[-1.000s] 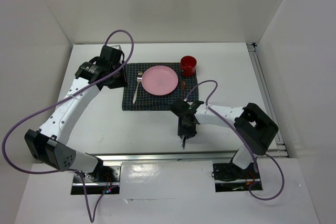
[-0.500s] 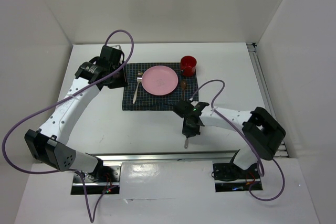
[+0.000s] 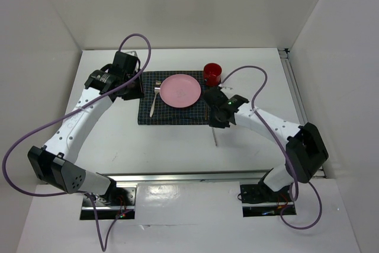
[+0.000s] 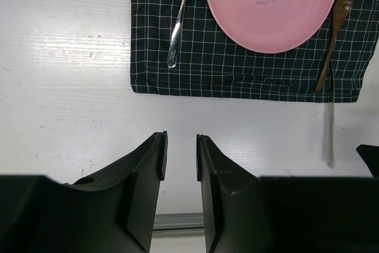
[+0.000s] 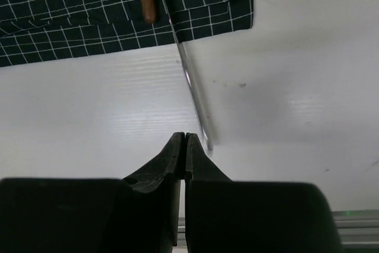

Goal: Set the dinner table for one person

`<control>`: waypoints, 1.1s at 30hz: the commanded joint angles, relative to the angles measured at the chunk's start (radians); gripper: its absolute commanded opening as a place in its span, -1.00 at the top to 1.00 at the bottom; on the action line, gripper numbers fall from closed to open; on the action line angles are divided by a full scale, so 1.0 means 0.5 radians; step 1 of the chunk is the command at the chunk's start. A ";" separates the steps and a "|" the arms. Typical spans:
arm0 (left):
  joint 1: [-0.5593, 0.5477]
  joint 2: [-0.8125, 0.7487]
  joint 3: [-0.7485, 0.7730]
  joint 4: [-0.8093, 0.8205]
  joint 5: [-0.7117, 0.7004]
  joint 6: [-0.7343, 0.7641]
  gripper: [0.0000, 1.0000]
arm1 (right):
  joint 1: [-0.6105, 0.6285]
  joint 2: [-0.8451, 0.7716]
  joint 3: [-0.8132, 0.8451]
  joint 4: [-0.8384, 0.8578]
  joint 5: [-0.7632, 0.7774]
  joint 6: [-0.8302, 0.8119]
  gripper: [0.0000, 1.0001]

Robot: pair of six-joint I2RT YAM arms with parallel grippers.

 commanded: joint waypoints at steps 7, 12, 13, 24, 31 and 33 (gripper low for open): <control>0.002 -0.007 0.036 0.042 -0.015 0.019 0.14 | -0.167 0.060 0.116 0.230 -0.005 -0.254 1.00; 0.002 -0.007 0.055 0.042 -0.015 0.037 0.14 | -0.237 0.167 0.135 0.341 -0.189 -0.507 0.57; 0.002 -0.007 0.055 0.042 -0.015 0.037 0.14 | -0.256 0.237 0.135 0.341 -0.223 -0.548 0.17; 0.002 -0.007 -0.007 0.042 -0.034 0.037 0.14 | -0.274 0.514 0.018 0.470 -0.279 -0.619 0.00; 0.002 -0.025 -0.025 0.042 -0.034 0.037 0.14 | -0.274 0.640 -0.028 0.528 -0.279 -0.659 0.03; 0.002 -0.025 -0.025 0.042 -0.012 0.037 0.14 | -0.274 0.658 -0.049 0.510 -0.279 -0.640 0.03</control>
